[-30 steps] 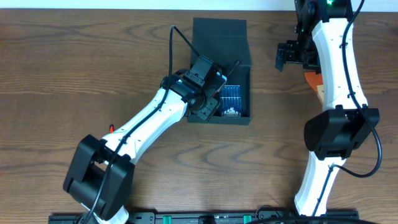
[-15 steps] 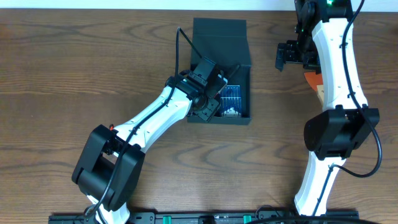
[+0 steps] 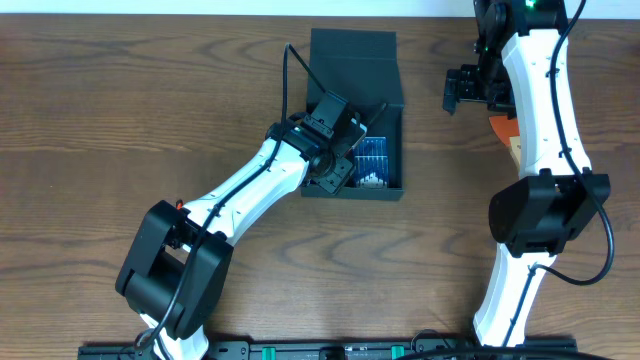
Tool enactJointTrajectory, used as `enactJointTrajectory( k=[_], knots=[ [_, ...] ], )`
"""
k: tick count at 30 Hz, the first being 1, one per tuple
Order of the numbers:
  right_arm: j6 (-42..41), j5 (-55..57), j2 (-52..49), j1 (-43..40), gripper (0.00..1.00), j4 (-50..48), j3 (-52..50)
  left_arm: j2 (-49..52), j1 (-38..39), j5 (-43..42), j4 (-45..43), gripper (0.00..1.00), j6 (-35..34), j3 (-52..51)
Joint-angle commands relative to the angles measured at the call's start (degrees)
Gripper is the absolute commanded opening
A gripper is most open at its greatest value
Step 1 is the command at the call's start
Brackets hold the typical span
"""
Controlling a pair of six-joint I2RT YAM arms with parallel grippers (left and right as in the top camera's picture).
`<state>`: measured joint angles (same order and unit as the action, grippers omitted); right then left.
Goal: Pack container
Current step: 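Lower the hammer into the box and open the left gripper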
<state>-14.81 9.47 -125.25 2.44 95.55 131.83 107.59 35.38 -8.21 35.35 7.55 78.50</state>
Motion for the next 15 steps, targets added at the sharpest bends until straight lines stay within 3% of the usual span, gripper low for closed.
enactJointTrajectory(
  k=[1,7,10,15],
  knots=[
    [0.52,0.13,-0.22,0.26,0.99,0.04,0.81,0.81,0.07,-0.13,0.07,0.52,0.63,1.29],
    [0.52,0.15,-0.22,0.26,0.99,0.04,0.81,0.81,0.07,-0.11,0.35,0.52,0.61,1.29],
    [0.52,0.13,-0.22,0.26,0.99,0.04,0.81,0.81,0.07,-0.11,0.35,0.62,0.61,1.29],
    [0.52,0.13,-0.22,0.26,0.99,0.04,0.81,0.81,0.07,-0.11,0.35,0.67,0.61,1.29]
  ],
)
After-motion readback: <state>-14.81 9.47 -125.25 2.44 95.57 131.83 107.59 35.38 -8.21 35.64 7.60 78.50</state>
